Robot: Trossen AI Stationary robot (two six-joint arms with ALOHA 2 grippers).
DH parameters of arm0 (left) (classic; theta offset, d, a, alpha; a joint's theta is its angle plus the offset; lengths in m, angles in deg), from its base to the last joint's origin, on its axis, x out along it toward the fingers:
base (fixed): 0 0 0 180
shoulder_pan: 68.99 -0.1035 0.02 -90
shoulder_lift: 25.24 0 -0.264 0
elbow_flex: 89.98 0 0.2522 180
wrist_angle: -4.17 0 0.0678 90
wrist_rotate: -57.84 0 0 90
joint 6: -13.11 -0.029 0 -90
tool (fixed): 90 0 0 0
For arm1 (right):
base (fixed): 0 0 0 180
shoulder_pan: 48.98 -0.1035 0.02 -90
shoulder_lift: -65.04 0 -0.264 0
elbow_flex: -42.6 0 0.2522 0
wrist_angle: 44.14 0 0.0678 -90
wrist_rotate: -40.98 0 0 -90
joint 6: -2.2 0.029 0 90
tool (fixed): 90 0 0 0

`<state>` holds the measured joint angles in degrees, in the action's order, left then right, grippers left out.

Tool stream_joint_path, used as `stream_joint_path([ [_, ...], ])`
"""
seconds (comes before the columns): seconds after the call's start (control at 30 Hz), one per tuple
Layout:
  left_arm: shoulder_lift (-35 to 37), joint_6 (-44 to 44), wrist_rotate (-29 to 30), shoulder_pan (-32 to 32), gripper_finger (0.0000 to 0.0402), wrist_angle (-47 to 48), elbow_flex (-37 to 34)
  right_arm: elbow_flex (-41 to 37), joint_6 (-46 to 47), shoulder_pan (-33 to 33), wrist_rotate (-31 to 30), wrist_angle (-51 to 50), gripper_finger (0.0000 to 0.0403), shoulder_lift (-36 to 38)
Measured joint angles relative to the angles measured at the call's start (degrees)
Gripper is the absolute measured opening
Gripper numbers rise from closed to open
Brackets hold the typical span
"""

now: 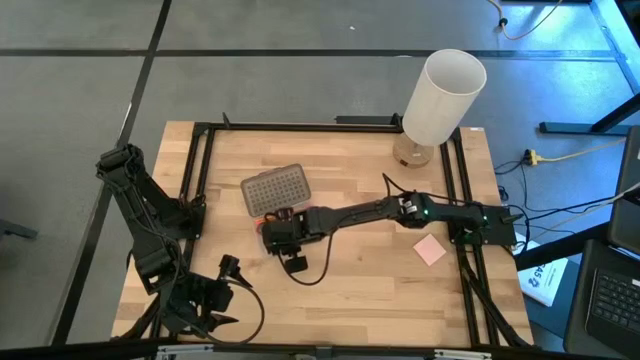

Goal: Pack school essentials
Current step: Put the purple pen into the transparent supply box, then put the pink sticky notes into the transparent supply box

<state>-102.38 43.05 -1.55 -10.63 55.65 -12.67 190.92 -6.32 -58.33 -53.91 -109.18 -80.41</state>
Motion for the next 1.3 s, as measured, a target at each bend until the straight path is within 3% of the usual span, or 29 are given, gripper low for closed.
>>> stream_joint_path([
  [0.2,0.0,0.0,0.0,0.0,0.0389,0.0,0.0,0.0,1.5,0.7,5.1,-0.8,0.0061,0.0],
  [0.83,0.0,0.1,0.0,0.0,0.0389,0.0,0.0,0.0,3.8,0.8,5.5,-1.3,0.0092,0.0],
  [1.17,0.0,0.1,0.1,-0.3,0.0389,0.0,0.0,0.3,7.7,-1.0,5.0,-11.4,0.0068,6.2],
  [1.3,0.0,0.0,0.2,-0.6,0.0389,0.0,0.0,0.3,12.2,-3.4,-0.2,-18.1,0.0067,9.4],
])
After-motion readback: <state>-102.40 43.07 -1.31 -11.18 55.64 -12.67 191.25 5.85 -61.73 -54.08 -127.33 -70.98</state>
